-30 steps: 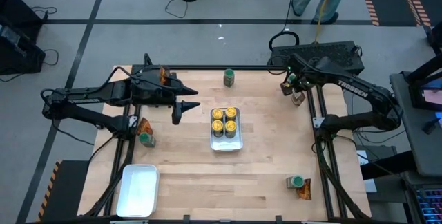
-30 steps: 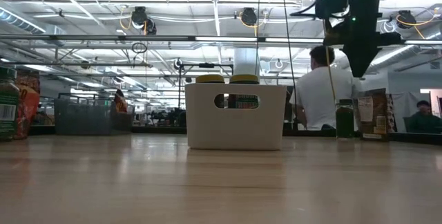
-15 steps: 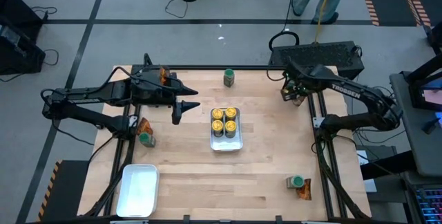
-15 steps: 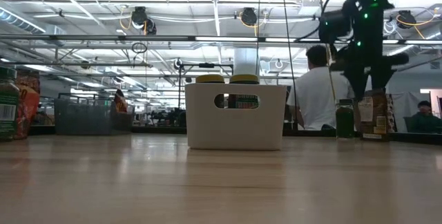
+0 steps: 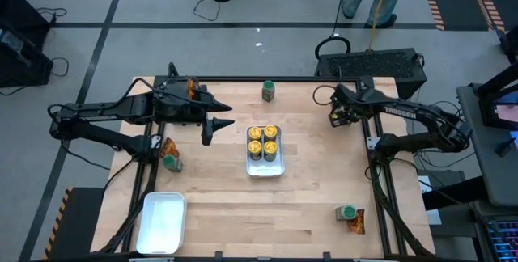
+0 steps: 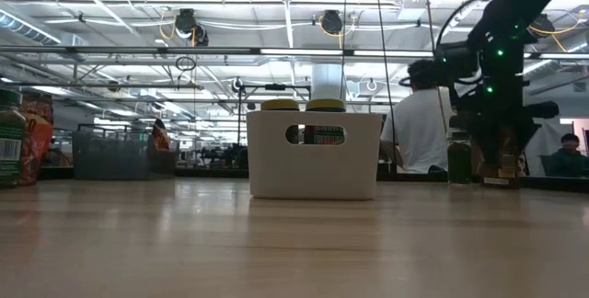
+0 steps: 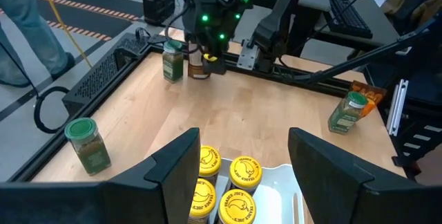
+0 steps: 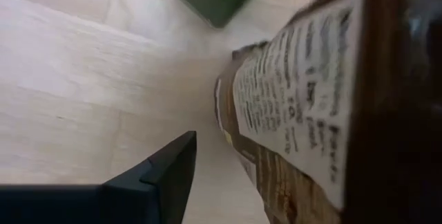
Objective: Sort spices by type
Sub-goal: Put the top right dark red spice pouch into the black transparent bin
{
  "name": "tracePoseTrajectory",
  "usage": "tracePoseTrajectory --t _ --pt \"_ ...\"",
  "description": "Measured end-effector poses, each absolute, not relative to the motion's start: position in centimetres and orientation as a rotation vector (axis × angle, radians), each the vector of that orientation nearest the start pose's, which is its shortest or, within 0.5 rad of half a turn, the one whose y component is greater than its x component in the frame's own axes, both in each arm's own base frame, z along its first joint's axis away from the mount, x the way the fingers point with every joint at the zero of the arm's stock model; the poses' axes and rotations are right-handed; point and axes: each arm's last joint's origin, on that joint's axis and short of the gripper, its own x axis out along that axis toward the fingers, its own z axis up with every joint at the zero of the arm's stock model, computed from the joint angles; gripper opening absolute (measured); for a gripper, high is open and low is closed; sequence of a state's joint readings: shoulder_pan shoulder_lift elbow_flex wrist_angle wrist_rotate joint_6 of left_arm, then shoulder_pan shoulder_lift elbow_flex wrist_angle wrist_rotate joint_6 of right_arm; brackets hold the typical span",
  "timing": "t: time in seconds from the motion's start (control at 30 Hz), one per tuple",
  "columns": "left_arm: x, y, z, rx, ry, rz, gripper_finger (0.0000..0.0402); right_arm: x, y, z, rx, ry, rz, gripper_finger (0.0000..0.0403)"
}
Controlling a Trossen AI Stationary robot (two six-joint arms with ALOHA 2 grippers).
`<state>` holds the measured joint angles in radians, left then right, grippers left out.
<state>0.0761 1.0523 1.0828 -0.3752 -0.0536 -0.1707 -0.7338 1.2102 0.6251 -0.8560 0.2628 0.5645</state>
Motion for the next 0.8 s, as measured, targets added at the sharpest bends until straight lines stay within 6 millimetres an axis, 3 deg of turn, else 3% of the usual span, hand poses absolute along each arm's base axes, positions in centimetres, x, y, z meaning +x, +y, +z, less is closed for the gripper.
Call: tracePoseTrajectory --t 0.13,0.4,0.6,0.8 --pt "22.2 1.9 36.8 -0.173 0.333 0.158 0.0223 12.6 -12.3 16.6 0.769 1.197 -1.216 0.0160" --pt "22.2 1.9 36.8 -0.180 0.333 0.159 0.0223 13.0 -12.3 16.8 0.750 1.181 -1.164 0.0017" --pt "22.2 1.9 36.8 -0.180 0.333 0.159 0.0223 13.6 -11.4 18.6 0.762 1.256 -1.064 0.0014" --pt "22.2 1.9 36.8 -0.179 0.333 0.159 0.0223 15.3 -10.2 22.9 0.710 1.292 -0.940 0.0006"
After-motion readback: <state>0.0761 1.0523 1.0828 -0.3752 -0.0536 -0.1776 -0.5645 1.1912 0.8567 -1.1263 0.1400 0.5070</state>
